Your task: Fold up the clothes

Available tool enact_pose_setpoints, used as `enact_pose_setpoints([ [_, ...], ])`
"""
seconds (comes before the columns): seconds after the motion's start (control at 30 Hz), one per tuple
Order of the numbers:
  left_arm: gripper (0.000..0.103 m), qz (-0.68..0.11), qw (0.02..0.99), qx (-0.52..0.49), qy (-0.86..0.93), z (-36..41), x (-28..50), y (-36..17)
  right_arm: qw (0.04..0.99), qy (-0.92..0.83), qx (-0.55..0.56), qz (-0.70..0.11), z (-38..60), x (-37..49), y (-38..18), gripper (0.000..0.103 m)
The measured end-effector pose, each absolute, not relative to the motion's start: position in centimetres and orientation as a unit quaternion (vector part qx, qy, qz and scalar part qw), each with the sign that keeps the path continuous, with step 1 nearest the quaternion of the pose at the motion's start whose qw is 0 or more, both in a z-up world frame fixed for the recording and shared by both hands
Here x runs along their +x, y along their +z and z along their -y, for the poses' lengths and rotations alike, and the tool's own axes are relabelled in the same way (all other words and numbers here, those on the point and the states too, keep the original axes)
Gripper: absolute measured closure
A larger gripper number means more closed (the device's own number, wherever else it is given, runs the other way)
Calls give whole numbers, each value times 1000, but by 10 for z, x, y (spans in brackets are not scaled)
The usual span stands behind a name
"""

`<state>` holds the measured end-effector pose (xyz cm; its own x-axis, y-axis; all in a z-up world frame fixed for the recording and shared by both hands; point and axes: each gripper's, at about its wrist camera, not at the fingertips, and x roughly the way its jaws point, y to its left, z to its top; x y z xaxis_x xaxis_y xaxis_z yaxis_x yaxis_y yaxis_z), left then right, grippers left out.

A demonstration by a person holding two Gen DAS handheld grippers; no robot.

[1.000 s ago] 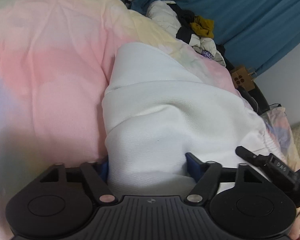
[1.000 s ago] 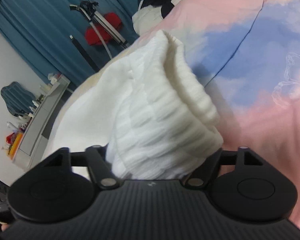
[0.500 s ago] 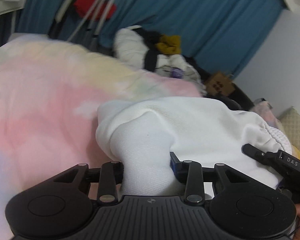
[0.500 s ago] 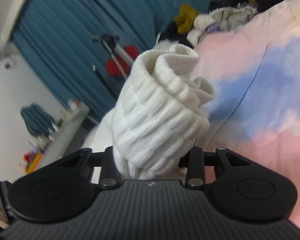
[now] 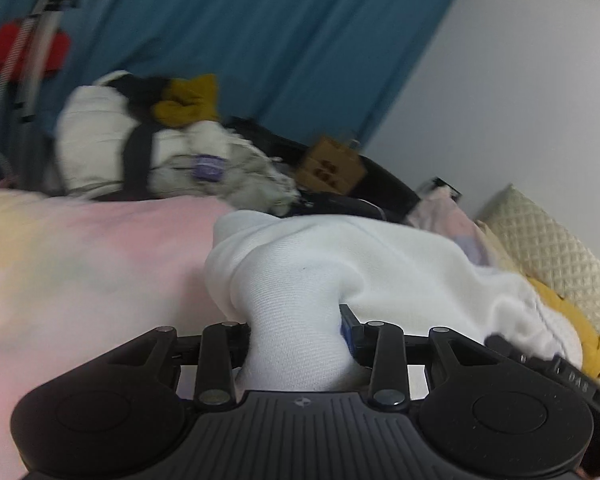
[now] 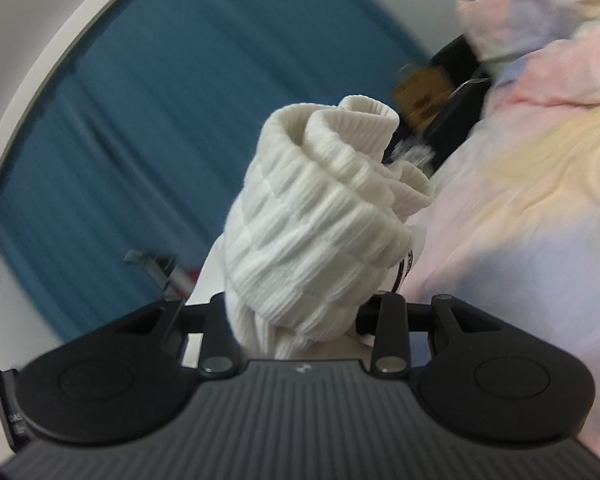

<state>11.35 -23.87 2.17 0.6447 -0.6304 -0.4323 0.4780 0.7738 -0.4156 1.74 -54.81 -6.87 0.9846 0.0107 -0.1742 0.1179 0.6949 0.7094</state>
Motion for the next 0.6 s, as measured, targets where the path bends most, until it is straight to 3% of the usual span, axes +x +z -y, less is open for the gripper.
enact_pose_setpoints([
  [0.1,65,-297,888,-107,-335,286,148,-10,911,-74,396,-83,581,32,-104,65],
  [0.3,62,-357,867,-22,-346,338,200,-98,898,-131,390,-158,594,61,-195,60],
  [0.47,60,-355,862,-21,-360,328,206,-113,902,-142,380,-150,589,67,-192,57],
  [0.6,52,-363,866,-12,-344,326,201,-98,890,-147,399,-165,598,62,-187,48],
])
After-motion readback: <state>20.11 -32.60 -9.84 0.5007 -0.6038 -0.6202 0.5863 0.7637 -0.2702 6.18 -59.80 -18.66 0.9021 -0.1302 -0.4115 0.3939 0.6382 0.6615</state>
